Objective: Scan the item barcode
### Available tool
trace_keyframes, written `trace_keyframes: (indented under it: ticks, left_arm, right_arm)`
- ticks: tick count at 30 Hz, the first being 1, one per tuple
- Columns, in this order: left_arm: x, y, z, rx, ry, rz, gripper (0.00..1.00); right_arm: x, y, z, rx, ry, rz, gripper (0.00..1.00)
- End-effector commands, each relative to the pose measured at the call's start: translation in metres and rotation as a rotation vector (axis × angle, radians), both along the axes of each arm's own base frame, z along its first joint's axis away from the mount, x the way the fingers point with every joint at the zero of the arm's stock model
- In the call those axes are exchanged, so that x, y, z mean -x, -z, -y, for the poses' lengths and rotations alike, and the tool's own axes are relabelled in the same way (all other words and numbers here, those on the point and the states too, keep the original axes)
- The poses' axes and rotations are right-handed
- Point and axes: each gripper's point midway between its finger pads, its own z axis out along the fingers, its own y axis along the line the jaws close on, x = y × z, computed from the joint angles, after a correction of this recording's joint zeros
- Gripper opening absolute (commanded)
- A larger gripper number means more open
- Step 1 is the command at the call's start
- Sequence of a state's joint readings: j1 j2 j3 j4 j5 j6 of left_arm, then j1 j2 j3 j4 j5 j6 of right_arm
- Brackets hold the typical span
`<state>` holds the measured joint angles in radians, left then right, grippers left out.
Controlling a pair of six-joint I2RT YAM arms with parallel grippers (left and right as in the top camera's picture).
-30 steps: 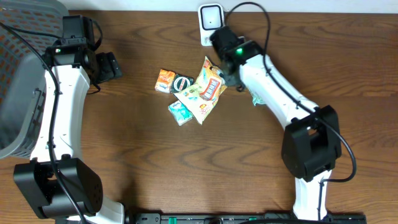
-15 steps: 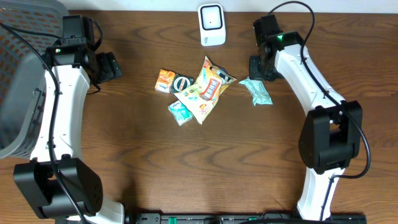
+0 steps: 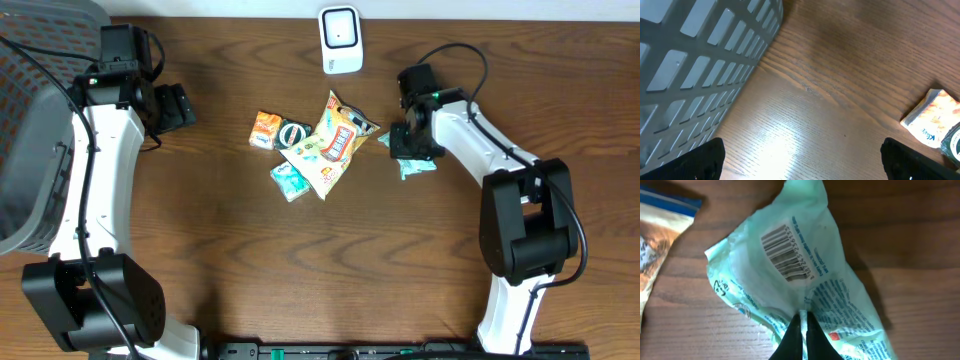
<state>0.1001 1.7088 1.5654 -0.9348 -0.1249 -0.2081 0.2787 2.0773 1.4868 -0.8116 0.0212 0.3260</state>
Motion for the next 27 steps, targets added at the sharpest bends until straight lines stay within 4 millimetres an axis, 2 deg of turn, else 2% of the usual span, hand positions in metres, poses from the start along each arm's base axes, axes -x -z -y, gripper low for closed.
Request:
trace_keyframes:
  ticks: [1,5,10,13,16,18,20,24,27]
  left_arm:
    - [0.001,0.006,0.000,0.001,0.007,-0.019,0.97]
    - [0.001,0.006,0.000,0.001,0.007,-0.019,0.98]
    - [0.001,0.006,0.000,0.001,0.007,-0.019,0.98]
    - [0.001,0.006,0.000,0.001,0.007,-0.019,0.98]
    - [0.001,0.006,0.000,0.001,0.007,-0.019,0.98]
    - [0.001,0.006,0.000,0.001,0.007,-0.019,0.97]
    - [0.001,0.006,0.000,0.001,0.007,-0.019,0.98]
    - [0.001,0.006,0.000,0.001,0.007,-0.019,0.98]
    - [0.001,0.006,0.000,0.001,0.007,-0.019,0.98]
  right_arm:
    - [0.022,0.019,-0.005,-0.015,0.004,-0.084,0.01]
    - [0.015,0.008,-0.008,-0.020,0.004,-0.068,0.01]
    - [-0.002,-0.025,-0.010,-0.022,0.003,-0.029,0.02]
    - [-0.016,-0.045,-0.013,-0.024,-0.012,0.013,0.05]
    - [-0.027,-0.057,-0.014,-0.023,-0.020,0.055,0.14]
    - [-0.033,-0.060,-0.012,-0.006,-0.015,0.080,0.20]
    - [-0.037,-0.061,-0.009,0.009,-0.008,0.097,0.22]
    - [-0.042,-0.058,-0.005,0.030,0.000,0.122,0.14]
    - [-0.039,-0.048,-0.005,0.033,-0.001,0.110,0.12]
